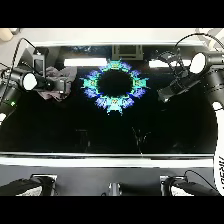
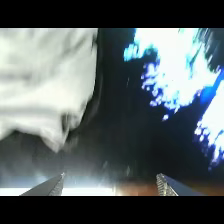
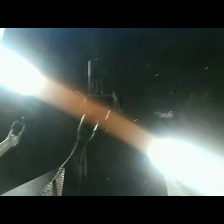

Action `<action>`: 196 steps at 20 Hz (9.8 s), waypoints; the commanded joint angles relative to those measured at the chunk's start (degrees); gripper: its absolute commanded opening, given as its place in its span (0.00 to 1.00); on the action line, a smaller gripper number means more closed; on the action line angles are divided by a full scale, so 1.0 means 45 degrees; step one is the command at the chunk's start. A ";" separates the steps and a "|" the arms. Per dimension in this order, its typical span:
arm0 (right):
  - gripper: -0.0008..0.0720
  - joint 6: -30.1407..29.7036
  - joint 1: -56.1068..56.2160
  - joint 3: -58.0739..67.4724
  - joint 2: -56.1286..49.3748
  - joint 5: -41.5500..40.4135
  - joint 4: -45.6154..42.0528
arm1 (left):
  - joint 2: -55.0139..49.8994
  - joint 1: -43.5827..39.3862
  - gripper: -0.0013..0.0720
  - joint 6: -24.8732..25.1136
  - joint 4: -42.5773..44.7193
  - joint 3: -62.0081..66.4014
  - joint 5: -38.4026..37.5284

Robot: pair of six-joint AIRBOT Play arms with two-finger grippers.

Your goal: Fold the shirts.

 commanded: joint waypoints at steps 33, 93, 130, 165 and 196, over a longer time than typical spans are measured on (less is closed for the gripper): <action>0.60 -0.0801 -0.0005 0.0019 0.0495 -0.1545 0.0107 | -0.6397 0.4109 0.06 0.3798 -0.6392 0.7679 -0.1520; 0.70 -0.1928 0.0000 -0.5736 -0.3521 -0.1030 0.6436 | 0.0466 -0.4843 0.06 0.2118 -1.0540 -0.8816 0.0505; 0.04 0.0146 0.0000 0.1030 0.2166 0.0243 0.2161 | 0.0748 0.3555 0.05 0.1685 -0.4090 0.7320 0.3925; 0.04 -0.1054 -0.0005 -0.0282 -0.2191 0.1360 0.0787 | 0.1996 0.2210 1.00 0.1443 -0.9724 -1.0554 -0.0228; 0.04 0.0253 -0.0015 0.5955 0.8252 -0.4133 -0.3997 | 0.7067 0.3113 0.05 0.3954 -0.7606 0.6543 0.1642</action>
